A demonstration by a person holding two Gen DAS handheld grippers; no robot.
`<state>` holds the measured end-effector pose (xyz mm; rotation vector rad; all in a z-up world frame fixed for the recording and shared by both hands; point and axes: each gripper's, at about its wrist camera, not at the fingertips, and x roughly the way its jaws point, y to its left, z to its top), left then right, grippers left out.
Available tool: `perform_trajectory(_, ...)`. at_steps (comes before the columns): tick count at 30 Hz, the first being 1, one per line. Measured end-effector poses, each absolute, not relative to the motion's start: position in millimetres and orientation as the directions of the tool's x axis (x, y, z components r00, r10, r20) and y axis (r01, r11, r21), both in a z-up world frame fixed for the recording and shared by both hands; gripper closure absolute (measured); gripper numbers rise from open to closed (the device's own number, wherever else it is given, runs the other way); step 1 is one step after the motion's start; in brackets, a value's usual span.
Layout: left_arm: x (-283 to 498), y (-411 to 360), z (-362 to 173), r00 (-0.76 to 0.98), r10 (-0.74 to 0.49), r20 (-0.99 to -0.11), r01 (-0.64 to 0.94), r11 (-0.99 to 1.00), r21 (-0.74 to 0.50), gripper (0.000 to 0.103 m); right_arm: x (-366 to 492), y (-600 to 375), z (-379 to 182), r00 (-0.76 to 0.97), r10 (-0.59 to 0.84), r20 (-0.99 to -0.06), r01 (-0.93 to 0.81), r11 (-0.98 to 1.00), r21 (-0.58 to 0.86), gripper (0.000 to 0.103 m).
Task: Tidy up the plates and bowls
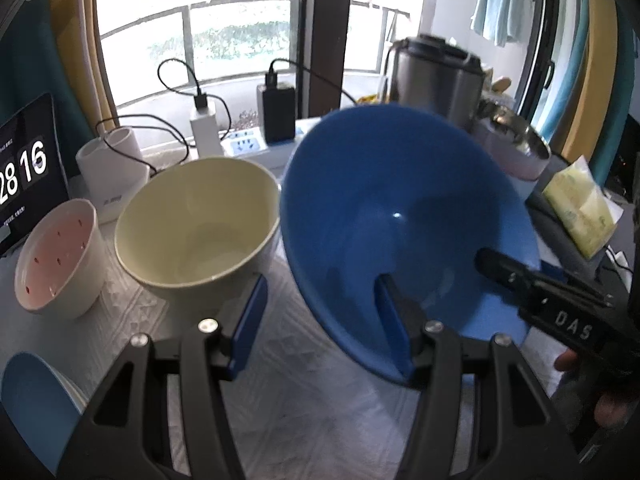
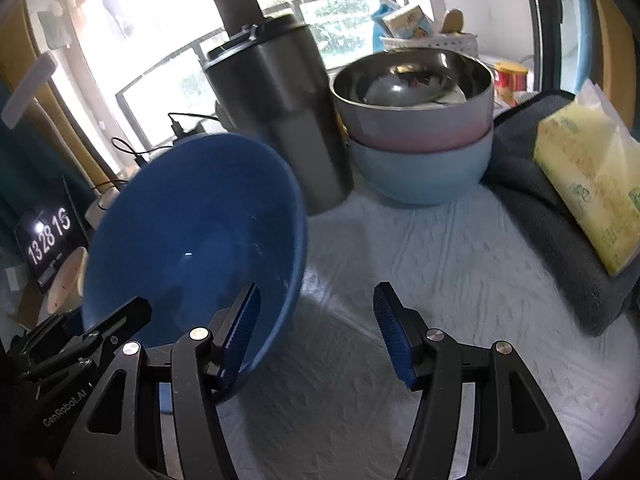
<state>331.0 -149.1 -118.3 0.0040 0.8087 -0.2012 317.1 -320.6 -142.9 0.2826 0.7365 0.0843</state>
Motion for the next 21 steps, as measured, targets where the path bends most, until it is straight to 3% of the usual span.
perform_trajectory(13,334.4,-152.6,-130.8,0.680,-0.182,-0.710,0.182,0.980,-0.076,0.047,319.6,-329.1,-155.3,0.732,0.183,-0.657,0.031,0.953,0.301,0.043)
perform_trajectory(14,334.3,-152.6,-130.8,0.681,-0.186,-0.708,0.185,0.979,-0.080,0.053,319.8,-329.2,-155.1,0.732,0.188,-0.655,0.026,0.952,0.304,0.045)
perform_trajectory(19,328.6,-160.5,-127.1,0.678,-0.214,-0.703,0.228,0.971,-0.076,0.065,318.5,-320.3,-152.2,0.725,0.208,-0.657,-0.013,0.957,0.289,0.075)
perform_trajectory(21,323.6,-164.7,-123.4,0.682,-0.224,-0.696,0.243,0.967,-0.073,0.068,316.4,-315.4,-150.9,0.723,0.213,-0.657,-0.028,0.959,0.281,0.079)
